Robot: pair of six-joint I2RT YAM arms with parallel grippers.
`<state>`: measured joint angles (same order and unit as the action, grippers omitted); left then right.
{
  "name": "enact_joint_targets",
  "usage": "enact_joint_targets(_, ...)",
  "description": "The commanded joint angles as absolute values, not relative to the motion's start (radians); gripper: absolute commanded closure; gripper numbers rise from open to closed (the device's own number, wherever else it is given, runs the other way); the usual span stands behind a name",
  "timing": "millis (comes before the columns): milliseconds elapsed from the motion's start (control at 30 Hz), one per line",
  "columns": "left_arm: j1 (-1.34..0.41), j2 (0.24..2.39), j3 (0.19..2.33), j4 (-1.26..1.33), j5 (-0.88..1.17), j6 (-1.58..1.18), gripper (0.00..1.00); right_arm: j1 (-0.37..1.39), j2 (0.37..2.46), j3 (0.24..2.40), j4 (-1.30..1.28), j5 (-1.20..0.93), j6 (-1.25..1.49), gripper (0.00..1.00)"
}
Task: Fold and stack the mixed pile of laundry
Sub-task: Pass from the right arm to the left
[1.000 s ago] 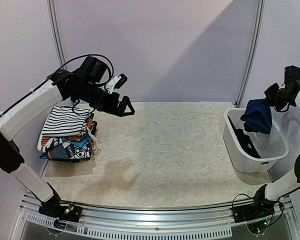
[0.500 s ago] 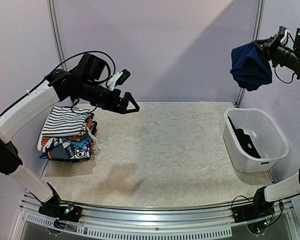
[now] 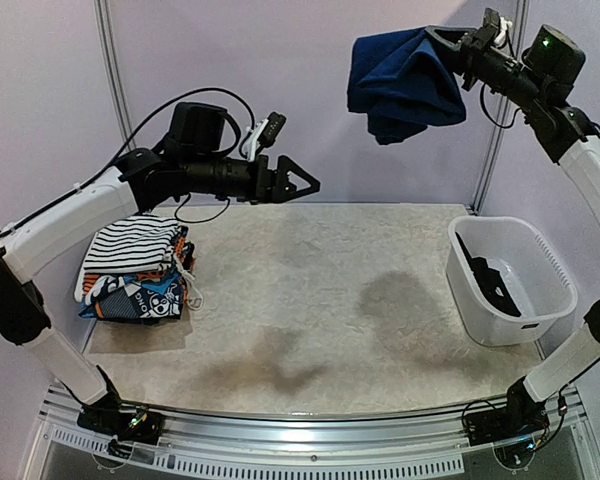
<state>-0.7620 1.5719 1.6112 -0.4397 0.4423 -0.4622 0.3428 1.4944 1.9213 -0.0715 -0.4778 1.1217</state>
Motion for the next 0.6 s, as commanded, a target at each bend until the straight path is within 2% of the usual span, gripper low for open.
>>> enact_joint_targets(0, -0.772, 1.658, 1.648, -0.27, 0.496, -0.545, 0.12, 0.409, 1.511, 1.954, 0.064, -0.476, 1.186, 1.0)
enact_joint_targets(400, -0.806, 1.759, 1.647, 0.015, 0.432, -0.567, 0.19, 0.536, 1.558, 1.973, 0.108, -0.436, 1.242, 1.0)
enact_joint_targets(567, -0.833, 1.782, 1.628, 0.122, 0.38, -0.536, 0.19, 0.553, 1.564, 1.976, 0.121, -0.42, 1.265, 1.0)
